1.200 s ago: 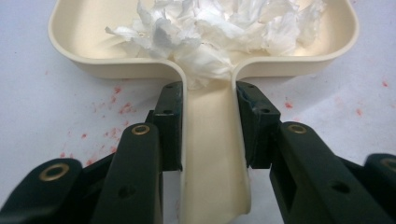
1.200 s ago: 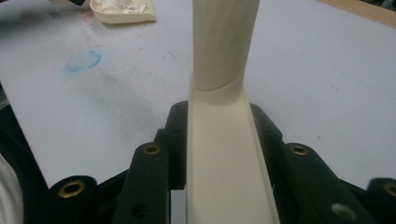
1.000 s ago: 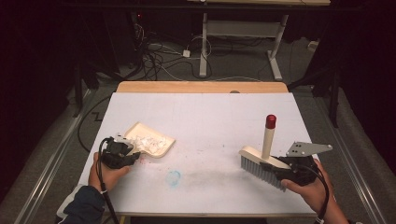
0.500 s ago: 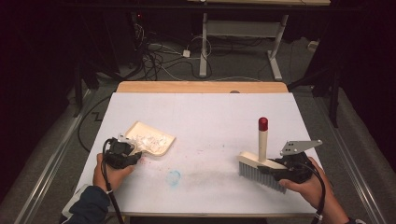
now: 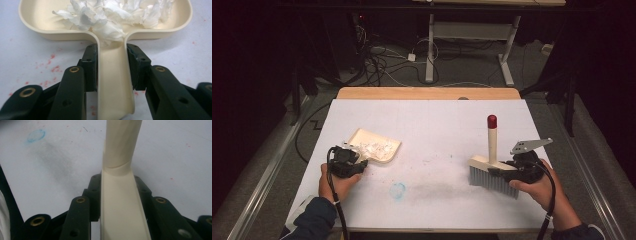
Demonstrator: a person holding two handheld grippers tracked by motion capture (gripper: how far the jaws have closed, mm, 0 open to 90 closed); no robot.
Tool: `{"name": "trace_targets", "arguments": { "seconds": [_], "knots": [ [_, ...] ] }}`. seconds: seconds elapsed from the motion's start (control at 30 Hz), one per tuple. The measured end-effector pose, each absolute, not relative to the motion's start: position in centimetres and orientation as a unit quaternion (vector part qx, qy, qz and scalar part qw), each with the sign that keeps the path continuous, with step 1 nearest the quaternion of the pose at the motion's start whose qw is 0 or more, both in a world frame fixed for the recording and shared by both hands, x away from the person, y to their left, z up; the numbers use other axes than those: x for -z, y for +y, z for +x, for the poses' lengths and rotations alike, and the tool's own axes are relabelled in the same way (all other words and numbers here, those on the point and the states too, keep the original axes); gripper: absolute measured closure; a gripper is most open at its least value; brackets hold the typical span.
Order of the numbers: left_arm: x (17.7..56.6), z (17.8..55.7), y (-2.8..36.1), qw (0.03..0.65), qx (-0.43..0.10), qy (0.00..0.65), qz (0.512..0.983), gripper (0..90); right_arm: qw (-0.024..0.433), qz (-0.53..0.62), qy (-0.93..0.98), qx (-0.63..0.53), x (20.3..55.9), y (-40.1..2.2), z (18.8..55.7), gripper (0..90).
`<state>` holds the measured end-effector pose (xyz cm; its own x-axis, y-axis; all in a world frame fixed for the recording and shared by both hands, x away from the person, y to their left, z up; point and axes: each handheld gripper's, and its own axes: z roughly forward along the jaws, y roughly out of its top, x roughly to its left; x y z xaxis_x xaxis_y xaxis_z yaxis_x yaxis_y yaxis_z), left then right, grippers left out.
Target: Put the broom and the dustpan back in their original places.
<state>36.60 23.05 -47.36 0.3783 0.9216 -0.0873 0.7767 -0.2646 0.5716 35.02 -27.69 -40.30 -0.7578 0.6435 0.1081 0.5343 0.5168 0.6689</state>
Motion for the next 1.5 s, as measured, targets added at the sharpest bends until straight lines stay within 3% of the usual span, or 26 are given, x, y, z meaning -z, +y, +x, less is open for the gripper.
{"name": "trace_targets", "arguments": {
  "seconds": [1.0, 1.13, 1.33, 1.5],
  "knots": [
    [46.9, 33.8, 21.6, 0.299, -0.111, 0.515, 0.796, 52.1, 0.058, 0.387, 0.851, -0.35, 41.4, -27.7, 41.3, 59.5],
    [46.7, 33.5, 21.6, 0.303, -0.113, 0.503, 0.801, 51.6, 0.072, 0.391, 0.847, -0.353, 41.2, -28.0, 42.0, 53.0],
    [46.5, 33.3, 21.6, 0.311, -0.12, 0.484, 0.809, 50.6, 0.053, 0.385, 0.849, -0.358, 41.1, -28.8, 43.3, 49.6],
    [46.3, 32.9, 21.5, 0.314, -0.133, 0.465, 0.817, 48.6, 0.087, 0.392, 0.844, -0.356, 40.4, -29.9, 44.4, 50.4]
  ]
}}
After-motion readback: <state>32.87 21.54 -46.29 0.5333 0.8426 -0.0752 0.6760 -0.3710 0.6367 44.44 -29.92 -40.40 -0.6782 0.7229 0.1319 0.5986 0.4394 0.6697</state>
